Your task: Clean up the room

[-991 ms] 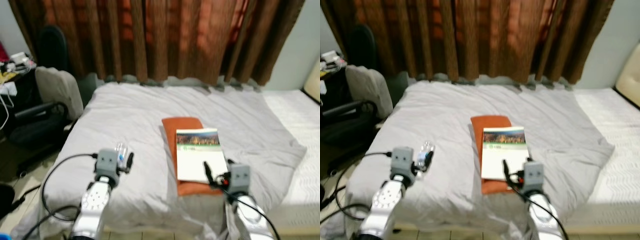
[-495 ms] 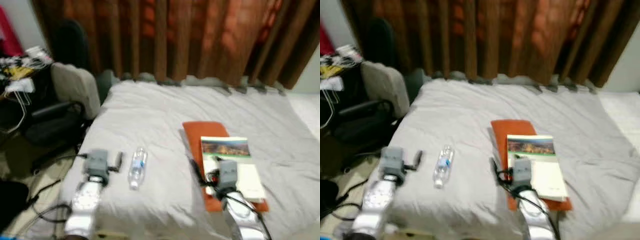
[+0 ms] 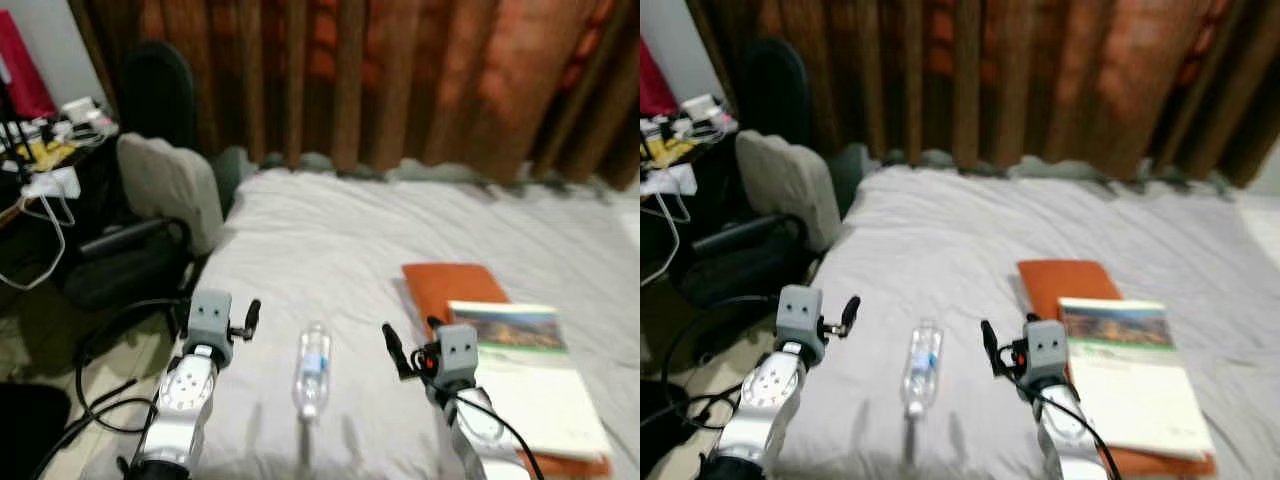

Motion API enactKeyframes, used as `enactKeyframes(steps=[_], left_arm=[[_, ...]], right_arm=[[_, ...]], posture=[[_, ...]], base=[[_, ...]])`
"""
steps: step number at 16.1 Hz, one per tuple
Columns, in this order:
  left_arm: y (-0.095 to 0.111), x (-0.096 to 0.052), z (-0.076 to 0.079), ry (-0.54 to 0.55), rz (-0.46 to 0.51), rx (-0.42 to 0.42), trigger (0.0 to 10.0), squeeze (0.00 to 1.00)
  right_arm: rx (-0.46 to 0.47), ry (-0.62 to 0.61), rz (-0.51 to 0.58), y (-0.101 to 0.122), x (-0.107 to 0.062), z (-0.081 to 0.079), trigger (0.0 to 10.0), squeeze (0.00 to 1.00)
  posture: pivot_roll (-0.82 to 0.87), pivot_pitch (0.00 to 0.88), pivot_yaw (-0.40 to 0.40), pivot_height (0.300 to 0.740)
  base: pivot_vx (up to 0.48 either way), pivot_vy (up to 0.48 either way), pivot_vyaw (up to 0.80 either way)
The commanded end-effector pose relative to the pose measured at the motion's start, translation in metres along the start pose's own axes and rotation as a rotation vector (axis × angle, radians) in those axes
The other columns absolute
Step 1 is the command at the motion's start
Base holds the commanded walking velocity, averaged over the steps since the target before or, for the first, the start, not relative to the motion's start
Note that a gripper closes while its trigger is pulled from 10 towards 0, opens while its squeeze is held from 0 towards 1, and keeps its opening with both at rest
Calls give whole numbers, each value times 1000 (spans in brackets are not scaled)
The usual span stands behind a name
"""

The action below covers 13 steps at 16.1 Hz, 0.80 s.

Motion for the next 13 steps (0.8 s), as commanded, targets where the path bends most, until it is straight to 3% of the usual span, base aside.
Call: enactKeyframes(steps=[1,7,11,12,13], left_arm=[[0,2,10,-23,1,-6,10000,0],[-6,5,14,-46,-32,-7,10000,0],[-33,18,23,-39,-213,-38,10000,0],[-47,21,11,57,-334,-48,10000,0],[-48,22,3,118,-357,-57,10000,0]], right_arm=[[-7,-44,-16,-4,-4,15,10000,0],[-6,-44,-20,-5,-6,14,10000,0],[-17,-22,-33,-8,-13,13,10000,0],[-36,2,-38,-7,-23,12,10000,0],[-49,16,-41,-5,-36,11,10000,0]], posture=[[1,0,-36,740],[0,0,-40,740],[-28,19,-64,740],[-62,72,-81,740],[-129,195,-108,740]], base=[[356,-315,0],[362,-311,0],[0,0,0],[0,0,0],[0,0,0]])
Point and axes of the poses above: a point about 5 cm out from each wrist's last joint towards the gripper, its own x axis pointing out of the wrist towards the gripper, its own y axis along the axis of the wrist's last joint, z = x × y, the point moved 2 cm from there along x, pointing out of the wrist towards the gripper, and after that the axes turned 13 degrees about -x, right-handed, at the moved point
